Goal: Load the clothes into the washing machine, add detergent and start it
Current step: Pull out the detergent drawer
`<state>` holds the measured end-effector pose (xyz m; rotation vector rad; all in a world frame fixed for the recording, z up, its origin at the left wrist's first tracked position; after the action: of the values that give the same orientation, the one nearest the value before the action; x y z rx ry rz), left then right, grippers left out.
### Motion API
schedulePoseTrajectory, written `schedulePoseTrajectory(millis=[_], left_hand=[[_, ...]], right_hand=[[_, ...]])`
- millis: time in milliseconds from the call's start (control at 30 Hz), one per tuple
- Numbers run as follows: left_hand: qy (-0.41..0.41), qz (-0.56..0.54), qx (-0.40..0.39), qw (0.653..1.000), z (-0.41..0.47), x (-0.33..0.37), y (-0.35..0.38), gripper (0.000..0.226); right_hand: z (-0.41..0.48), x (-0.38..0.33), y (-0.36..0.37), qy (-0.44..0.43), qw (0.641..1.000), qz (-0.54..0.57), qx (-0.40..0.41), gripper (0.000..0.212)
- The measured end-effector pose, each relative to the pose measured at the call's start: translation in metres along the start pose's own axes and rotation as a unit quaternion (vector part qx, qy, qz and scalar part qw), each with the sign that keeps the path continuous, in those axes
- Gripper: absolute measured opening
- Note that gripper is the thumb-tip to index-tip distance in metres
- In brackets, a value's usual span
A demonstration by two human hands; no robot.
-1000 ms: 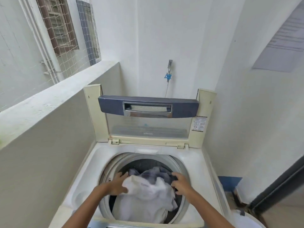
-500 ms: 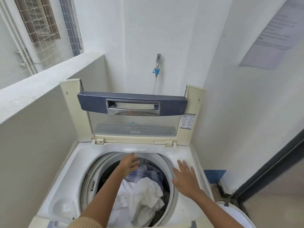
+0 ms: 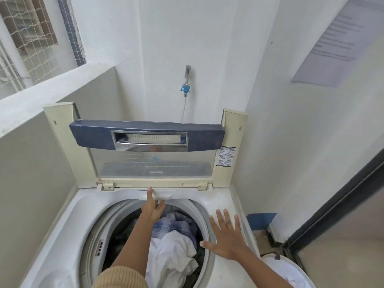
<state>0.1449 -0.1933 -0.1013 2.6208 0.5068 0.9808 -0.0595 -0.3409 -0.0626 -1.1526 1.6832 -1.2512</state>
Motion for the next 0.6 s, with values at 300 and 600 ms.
schedulePoseTrajectory(millis=[300, 600], left_hand=[[0.039, 0.100, 0.015, 0.994, 0.014, -0.005, -0.008, 0.069], [0.113, 0.207, 0.143, 0.961, -0.008, -0.019, -0.046, 0.069]], right_hand=[[-0.001, -0.001, -0.005, -0.001, 0.998, 0.049, -0.045, 0.138], [0.003, 0.002, -0.002, 0.007, 0.998, 0.051, -0.046, 0.141]])
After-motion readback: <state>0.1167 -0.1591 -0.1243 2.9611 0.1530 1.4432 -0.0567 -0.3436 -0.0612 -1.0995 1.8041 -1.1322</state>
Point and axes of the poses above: each hand's wrist, its own z-axis towards the middle knuckle, its own y-axis out of the palm, x = y × z, the point moved 6 cm from there along z, towards the middle knuckle, and after that the axes turned 8 degrees about x, right-handed, at the moved point
